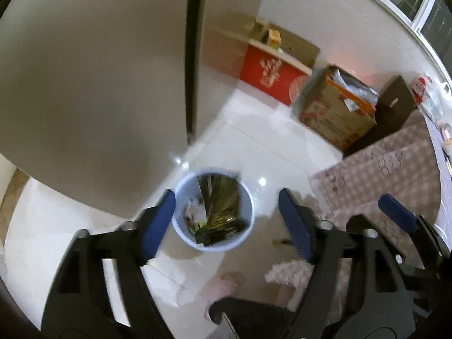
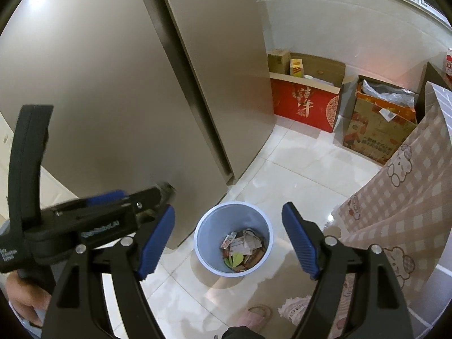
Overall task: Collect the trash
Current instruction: 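Move both open tools back from the bin to the table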
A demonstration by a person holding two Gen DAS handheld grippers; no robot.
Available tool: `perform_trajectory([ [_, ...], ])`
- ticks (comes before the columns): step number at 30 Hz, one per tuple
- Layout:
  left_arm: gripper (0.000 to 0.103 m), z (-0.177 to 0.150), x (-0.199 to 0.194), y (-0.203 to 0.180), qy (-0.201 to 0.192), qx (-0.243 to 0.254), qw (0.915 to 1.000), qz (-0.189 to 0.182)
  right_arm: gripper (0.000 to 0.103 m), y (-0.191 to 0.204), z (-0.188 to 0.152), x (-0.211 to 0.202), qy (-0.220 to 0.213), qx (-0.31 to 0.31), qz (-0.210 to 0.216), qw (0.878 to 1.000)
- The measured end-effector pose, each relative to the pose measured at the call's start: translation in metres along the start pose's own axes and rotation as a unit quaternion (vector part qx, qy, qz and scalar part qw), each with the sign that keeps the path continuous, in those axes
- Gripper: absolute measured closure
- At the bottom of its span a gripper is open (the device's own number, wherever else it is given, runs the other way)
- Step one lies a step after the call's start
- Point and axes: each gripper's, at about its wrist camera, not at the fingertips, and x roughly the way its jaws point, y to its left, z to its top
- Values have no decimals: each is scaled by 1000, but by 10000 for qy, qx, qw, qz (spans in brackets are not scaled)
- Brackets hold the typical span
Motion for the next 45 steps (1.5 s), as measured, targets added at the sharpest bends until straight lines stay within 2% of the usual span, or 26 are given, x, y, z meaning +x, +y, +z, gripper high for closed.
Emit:
perform_trajectory([
  [15,28,-7,-29,-9,-104,75,9999,-48,26,0,-4,-19,-53,27,43,10000],
  [26,28,-11,-88,-40,-561,218,9980,-185,26,-3,-2,-86,-544,-6,41,9985],
  [32,27,-12,-127,-85,-880,420,9945,-388,24,-28,0,-141,-899,26,-77,9959],
  [36,25,-16,-143,-124,-970,665,9915,-565,24,-63,-3,-179,-1070,95,-222,9940],
  [41,24,-23,-147,-191,-844,1023,9875,-848,23,-121,-11,-220,-1230,315,-558,9903],
  [45,24,-30,-140,-259,-575,1201,9845,-1145,23,-179,-26,-251,-1323,569,-872,9857],
])
